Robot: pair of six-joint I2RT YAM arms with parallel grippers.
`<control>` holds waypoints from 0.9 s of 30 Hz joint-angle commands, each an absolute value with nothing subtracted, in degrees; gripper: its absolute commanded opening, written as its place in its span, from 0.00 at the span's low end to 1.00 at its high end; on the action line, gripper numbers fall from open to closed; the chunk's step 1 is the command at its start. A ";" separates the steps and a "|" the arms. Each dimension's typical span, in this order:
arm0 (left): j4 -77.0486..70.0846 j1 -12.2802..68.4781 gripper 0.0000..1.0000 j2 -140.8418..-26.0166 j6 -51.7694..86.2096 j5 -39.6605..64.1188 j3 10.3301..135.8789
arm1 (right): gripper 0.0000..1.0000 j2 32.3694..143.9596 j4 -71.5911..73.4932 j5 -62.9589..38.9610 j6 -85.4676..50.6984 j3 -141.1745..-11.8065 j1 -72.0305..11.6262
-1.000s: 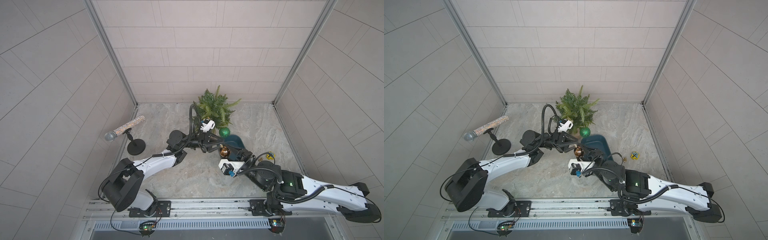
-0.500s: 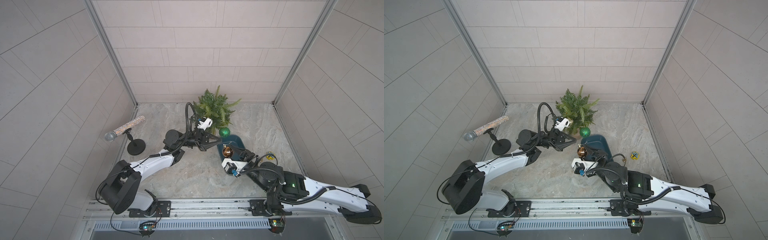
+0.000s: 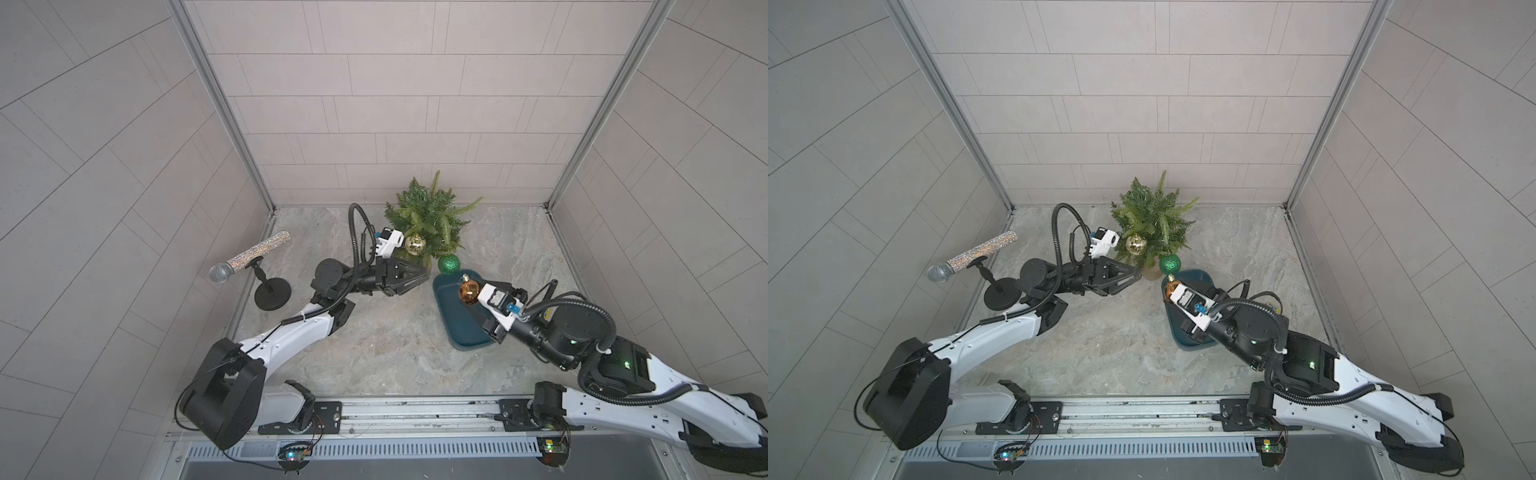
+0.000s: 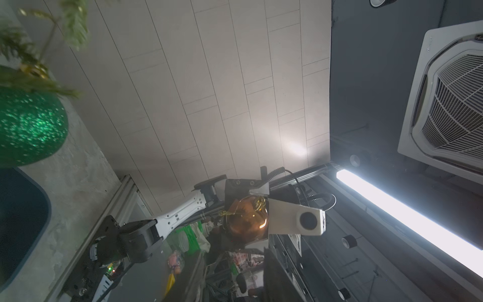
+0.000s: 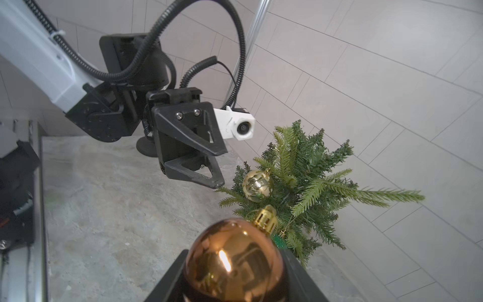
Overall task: Decorate the small christmas tree with ornaments
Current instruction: Adjust the ornament, then place the ornament in the container.
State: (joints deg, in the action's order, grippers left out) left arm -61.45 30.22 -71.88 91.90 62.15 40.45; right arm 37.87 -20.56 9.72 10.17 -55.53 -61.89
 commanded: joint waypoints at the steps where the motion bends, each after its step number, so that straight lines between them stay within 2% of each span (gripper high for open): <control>1: -43.16 29.01 0.42 -64.60 74.60 60.15 41.46 | 0.54 38.48 -26.18 -10.49 -9.05 -57.60 -54.41; 4: -11.63 29.25 0.47 -57.01 52.42 53.10 45.33 | 0.54 40.19 -25.75 -24.44 -18.09 -58.40 -45.62; 7: 2.12 29.14 0.51 -53.01 42.69 48.44 47.47 | 0.54 41.59 -25.83 -29.50 -23.60 -57.59 -39.31; 12: 3.62 29.29 0.51 -51.55 43.11 47.71 45.05 | 0.53 41.84 -25.51 -29.17 -30.79 -49.20 -31.32; 18: 0.59 29.33 0.51 -50.21 45.66 47.00 41.49 | 0.53 42.06 -24.75 -15.96 -32.54 -36.74 -29.53; 27: -2.47 29.36 0.51 -51.76 47.42 47.11 39.95 | 0.54 59.11 -17.02 -8.21 -30.61 -33.06 -27.95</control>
